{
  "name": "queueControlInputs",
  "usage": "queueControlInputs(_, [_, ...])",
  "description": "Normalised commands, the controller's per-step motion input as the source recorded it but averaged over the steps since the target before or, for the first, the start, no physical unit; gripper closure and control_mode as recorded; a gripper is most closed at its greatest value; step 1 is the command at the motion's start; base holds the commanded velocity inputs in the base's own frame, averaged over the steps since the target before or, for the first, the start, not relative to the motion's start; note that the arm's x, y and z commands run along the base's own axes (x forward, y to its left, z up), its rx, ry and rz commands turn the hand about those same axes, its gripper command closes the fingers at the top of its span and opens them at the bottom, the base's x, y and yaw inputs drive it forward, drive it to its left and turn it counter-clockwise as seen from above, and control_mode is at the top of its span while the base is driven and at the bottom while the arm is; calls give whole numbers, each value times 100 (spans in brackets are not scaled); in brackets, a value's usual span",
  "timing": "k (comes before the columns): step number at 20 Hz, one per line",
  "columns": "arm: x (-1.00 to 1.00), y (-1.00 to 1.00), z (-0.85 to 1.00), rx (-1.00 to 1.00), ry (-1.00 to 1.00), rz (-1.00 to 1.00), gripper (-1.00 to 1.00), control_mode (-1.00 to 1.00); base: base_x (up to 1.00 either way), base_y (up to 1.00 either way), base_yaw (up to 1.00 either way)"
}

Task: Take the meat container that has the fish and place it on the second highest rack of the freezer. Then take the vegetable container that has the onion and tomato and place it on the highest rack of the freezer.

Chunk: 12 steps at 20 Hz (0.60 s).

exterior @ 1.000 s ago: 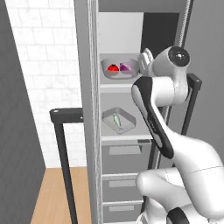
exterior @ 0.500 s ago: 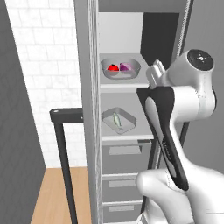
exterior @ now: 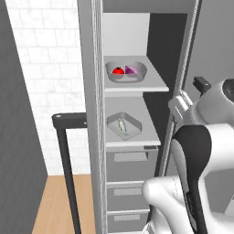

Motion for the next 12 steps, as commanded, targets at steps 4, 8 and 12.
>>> queueControlInputs(4, [-100,-12,-100,0,-1,0,-100,-100,0,0,0])
queueControlInputs(8, [-47,-11,-100,2,0,0,-100,-100,0,0,0])
queueControlInputs(12, [39,-13,-80,1,0,0,-100,-100,0,0,0])
